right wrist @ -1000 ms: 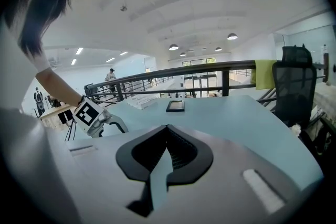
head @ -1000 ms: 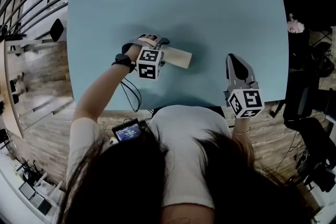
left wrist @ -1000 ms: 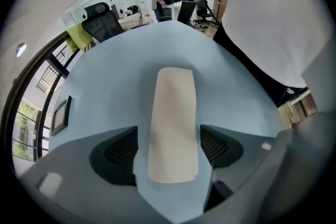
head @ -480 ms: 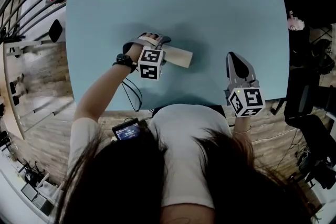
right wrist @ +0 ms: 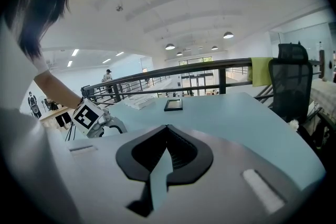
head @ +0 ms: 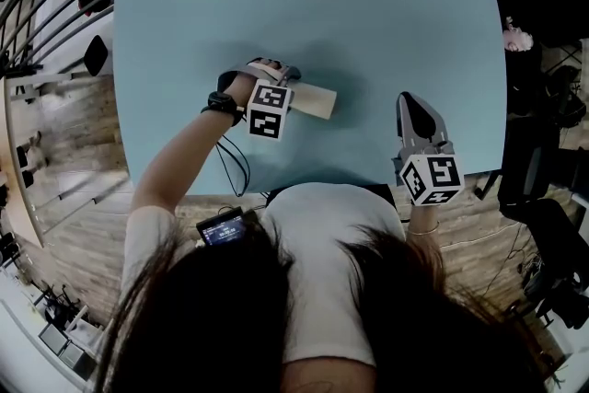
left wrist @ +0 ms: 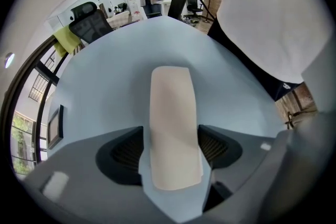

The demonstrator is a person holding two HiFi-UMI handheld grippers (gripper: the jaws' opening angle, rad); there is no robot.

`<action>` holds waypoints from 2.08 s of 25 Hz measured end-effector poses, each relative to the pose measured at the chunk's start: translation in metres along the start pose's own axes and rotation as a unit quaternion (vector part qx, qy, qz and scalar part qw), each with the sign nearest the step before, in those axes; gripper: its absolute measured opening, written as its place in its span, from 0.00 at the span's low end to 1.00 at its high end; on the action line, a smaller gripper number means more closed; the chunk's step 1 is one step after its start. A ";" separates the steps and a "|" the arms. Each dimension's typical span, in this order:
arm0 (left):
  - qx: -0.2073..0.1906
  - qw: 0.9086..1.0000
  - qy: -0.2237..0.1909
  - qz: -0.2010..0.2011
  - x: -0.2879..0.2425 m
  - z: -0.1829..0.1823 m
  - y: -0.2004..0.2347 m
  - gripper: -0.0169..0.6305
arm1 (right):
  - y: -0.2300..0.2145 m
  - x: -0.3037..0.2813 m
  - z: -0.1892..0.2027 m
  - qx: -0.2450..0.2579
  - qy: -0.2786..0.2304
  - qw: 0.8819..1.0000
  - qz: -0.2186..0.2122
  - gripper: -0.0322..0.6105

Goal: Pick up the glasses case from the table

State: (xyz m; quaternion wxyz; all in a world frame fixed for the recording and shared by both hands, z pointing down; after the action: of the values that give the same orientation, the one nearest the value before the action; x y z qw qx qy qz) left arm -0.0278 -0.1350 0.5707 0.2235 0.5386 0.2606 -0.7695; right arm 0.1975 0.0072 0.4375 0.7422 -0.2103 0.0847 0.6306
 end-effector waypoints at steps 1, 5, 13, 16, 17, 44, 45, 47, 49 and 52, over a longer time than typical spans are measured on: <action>-0.004 1.000 0.002 0.006 0.000 0.000 -0.001 0.61 | 0.000 0.000 0.001 -0.001 0.000 1.000 0.001 0.05; 0.000 1.000 0.001 0.020 -0.001 0.001 -0.002 0.56 | -0.001 0.000 0.004 -0.005 0.001 1.000 0.003 0.05; 0.010 1.000 0.004 0.026 -0.002 0.001 -0.001 0.56 | -0.003 0.002 0.005 -0.007 0.000 1.000 0.006 0.05; 0.011 1.000 0.006 0.025 -0.001 -0.001 -0.001 0.55 | -0.005 0.003 0.004 -0.008 -0.001 1.000 0.007 0.05; 0.011 1.000 0.007 0.025 -0.001 -0.001 -0.001 0.55 | -0.005 0.003 0.004 -0.009 -0.001 1.000 0.007 0.05; 0.030 0.999 0.005 -0.027 0.009 0.001 -0.005 0.53 | -0.009 0.010 0.004 -0.009 -0.012 1.000 0.007 0.05; 0.033 0.999 0.004 -0.031 0.011 0.001 -0.004 0.52 | -0.009 0.010 0.004 -0.009 -0.012 1.000 0.006 0.05; 0.039 0.998 0.003 -0.041 0.016 0.002 -0.001 0.52 | -0.009 0.009 0.003 -0.008 -0.014 1.000 0.004 0.05; 0.044 0.998 0.002 -0.053 0.020 0.003 0.002 0.52 | -0.010 0.009 0.002 -0.007 -0.017 1.000 0.002 0.05; 0.051 0.996 0.003 -0.072 0.027 0.003 0.003 0.52 | -0.010 0.009 0.000 -0.004 -0.021 1.000 -0.003 0.05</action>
State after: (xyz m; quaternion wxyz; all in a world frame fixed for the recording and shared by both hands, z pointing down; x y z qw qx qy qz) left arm -0.0366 -0.1414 0.5452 0.1387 0.5313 0.2597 -0.7944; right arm 0.2085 0.0138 0.4362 0.7451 -0.2004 0.0652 0.6328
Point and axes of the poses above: the fingertips, and each gripper's own axes: x backward along the fingers, y to its left, z out of its underside, the point moved 9 cm from there along x, backward along the fingers, and after that the axes turned 7 degrees about -z, right-handed, at the moved point
